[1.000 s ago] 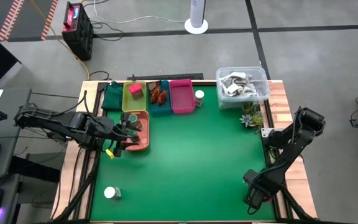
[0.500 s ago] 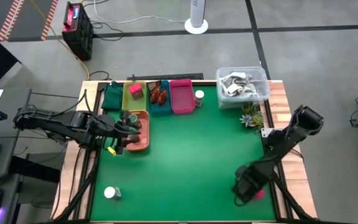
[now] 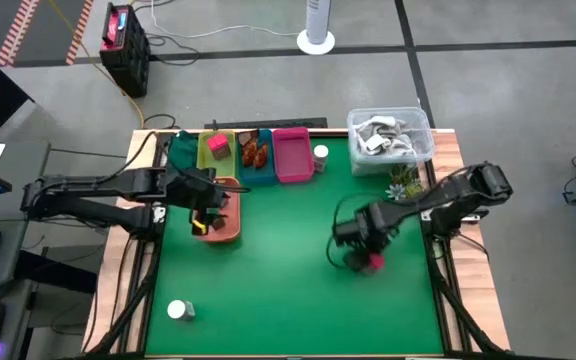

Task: Sort spices by type
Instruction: Put the red seasoning can into the green bin

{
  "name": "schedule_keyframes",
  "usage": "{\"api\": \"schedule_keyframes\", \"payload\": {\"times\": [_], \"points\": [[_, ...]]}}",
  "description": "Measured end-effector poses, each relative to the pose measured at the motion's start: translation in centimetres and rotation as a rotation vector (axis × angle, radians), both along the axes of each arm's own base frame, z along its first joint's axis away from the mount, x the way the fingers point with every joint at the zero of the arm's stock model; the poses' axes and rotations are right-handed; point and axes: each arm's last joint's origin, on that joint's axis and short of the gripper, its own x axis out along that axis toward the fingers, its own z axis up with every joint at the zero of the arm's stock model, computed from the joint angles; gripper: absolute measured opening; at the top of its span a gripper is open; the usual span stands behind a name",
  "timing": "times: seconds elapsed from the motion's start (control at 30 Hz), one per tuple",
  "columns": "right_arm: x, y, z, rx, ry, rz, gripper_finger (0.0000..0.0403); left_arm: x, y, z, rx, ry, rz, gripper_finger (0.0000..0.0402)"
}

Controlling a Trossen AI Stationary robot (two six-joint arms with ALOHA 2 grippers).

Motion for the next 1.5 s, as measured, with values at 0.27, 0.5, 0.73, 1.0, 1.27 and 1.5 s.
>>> {"api": "schedule_keyframes", "payload": {"times": [0.27,0.5,0.73,1.0,1.27,1.5], "points": [[2.3,-6.6,3.0,-0.164,-0.115,0.05,0.0234,1.0,0.4,-0.3,-0.034,-0.012,0.037,0.0235],[5.8,-10.1,1.7,-0.166,-0.098,0.192,0.0236,1.2,0.4,0.1,-0.057,-0.07,0.061,0.0235],[10.7,-11.9,0.5,-0.156,-0.07,0.416,0.0249,1.8,0.4,0.1,-0.058,-0.09,0.063,0.0235],[13.9,-12.6,2.0,-0.266,-0.136,0.516,0.029,1.5,0.4,-0.1,-0.077,-0.062,0.08,0.0235],[13.7,-12.1,4.9,-0.406,-0.204,0.525,0.0296,1.4,0.4,-0.1,-0.079,-0.054,0.081,0.0235],[11.9,-10.6,7.2,-0.522,-0.238,0.498,0.0296,1.6,0.4,-0.2,-0.075,-0.055,0.078,0.0235]]}}
